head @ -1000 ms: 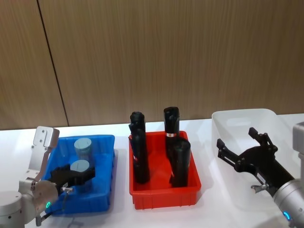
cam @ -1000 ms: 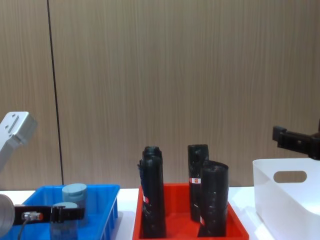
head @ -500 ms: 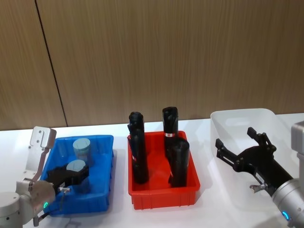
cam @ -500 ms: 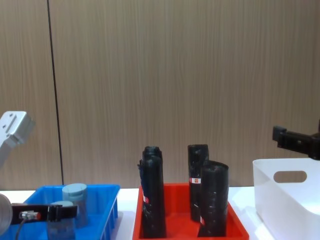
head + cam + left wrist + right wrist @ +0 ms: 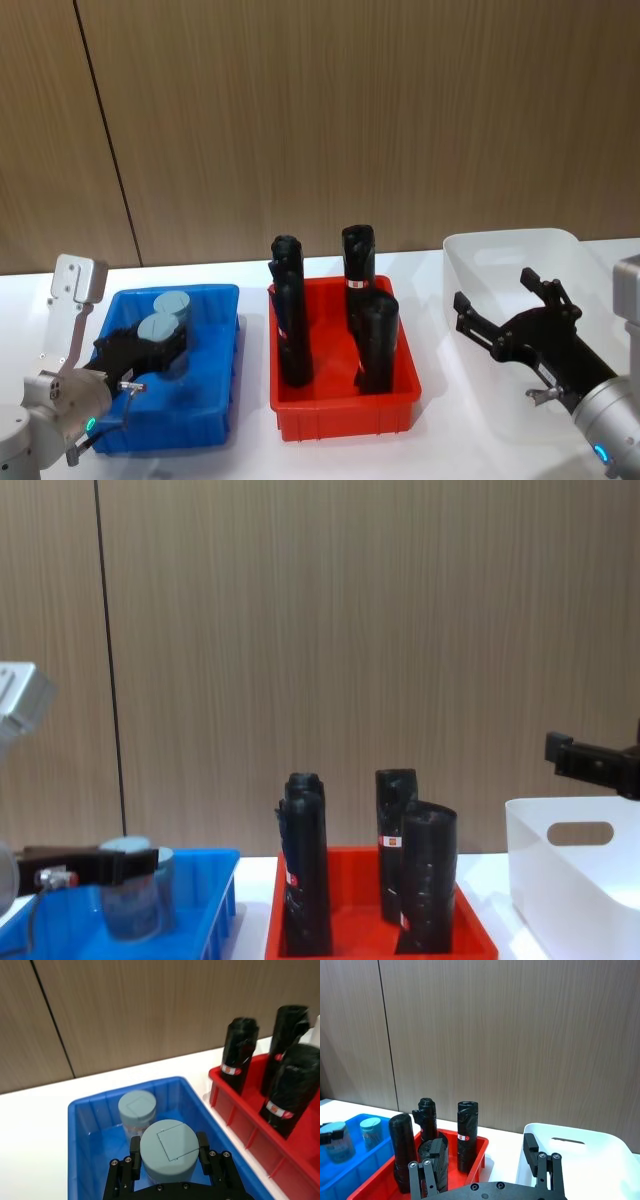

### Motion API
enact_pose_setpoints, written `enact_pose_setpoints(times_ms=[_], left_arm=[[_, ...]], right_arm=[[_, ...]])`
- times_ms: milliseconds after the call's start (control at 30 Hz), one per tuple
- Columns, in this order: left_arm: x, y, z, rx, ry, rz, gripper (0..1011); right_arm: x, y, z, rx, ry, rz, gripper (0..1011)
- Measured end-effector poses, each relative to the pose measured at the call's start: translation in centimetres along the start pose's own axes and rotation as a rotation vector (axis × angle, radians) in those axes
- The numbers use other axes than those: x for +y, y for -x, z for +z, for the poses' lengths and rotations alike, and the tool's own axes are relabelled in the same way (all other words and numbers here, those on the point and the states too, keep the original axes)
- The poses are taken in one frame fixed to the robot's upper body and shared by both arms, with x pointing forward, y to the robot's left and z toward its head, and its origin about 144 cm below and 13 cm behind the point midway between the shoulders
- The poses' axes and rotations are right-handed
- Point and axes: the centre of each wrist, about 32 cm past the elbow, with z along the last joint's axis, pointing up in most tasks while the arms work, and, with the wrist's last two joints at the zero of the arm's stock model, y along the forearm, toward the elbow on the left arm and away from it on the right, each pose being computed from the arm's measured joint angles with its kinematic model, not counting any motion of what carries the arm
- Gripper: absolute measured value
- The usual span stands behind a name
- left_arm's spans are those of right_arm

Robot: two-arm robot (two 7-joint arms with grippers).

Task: Pick the cotton swabs from the blue box and place them into the white box.

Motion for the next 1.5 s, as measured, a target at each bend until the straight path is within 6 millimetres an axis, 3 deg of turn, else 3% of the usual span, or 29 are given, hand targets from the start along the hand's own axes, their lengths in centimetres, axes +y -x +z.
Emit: enact_pose_setpoints(times_ms=[733,1500], left_arm=[[2.2,0.1,3.6,-0.076,0.206,-0.261,665],[2.3,0.0,6.4,-0.109,0.224,-0.628,665]], right_arm=[[0.0,0.0,0.0,0.000,0.000,0.000,1002],[0.0,0.0,0.0,0.000,0.000,0.000,1002]])
